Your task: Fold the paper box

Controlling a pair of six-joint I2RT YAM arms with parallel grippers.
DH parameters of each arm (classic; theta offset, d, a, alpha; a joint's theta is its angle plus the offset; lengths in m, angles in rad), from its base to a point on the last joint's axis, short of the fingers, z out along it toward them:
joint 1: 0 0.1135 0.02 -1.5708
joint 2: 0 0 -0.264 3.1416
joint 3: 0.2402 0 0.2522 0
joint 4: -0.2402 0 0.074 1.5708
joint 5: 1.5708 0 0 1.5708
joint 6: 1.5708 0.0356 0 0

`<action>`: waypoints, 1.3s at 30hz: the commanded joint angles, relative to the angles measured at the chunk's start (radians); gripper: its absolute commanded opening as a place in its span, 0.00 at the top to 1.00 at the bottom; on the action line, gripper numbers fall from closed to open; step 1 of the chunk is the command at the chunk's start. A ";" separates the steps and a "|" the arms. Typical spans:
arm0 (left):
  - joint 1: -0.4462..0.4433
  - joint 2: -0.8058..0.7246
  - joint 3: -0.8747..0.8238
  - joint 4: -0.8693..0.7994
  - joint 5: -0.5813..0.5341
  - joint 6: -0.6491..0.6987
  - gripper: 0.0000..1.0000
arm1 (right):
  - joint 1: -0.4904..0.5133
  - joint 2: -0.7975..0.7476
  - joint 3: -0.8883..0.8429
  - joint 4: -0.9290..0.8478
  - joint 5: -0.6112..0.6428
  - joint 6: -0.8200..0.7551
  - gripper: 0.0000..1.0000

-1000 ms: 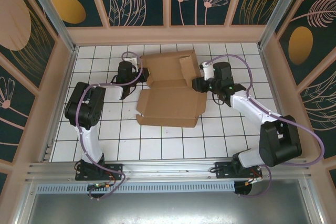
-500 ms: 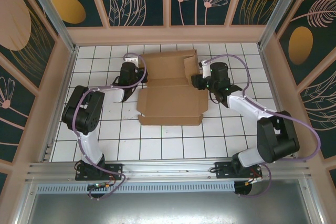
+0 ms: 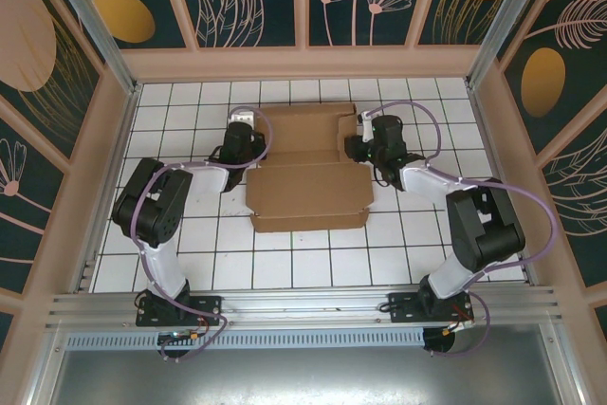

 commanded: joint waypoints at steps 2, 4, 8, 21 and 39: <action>-0.025 -0.047 -0.055 0.040 -0.043 0.036 1.00 | 0.007 -0.003 -0.044 0.144 0.027 0.020 0.60; -0.036 -0.050 -0.078 0.064 -0.063 0.039 1.00 | 0.006 -0.003 -0.067 0.184 0.025 0.016 0.61; -0.049 -0.043 -0.111 0.096 -0.080 0.031 1.00 | 0.007 0.004 -0.108 0.262 0.019 -0.005 0.63; -0.067 -0.026 -0.171 0.140 -0.117 0.039 1.00 | 0.050 0.031 -0.174 0.414 0.014 -0.137 0.62; -0.087 -0.030 -0.187 0.151 -0.119 0.102 1.00 | 0.072 0.153 -0.008 0.314 0.192 -0.132 0.60</action>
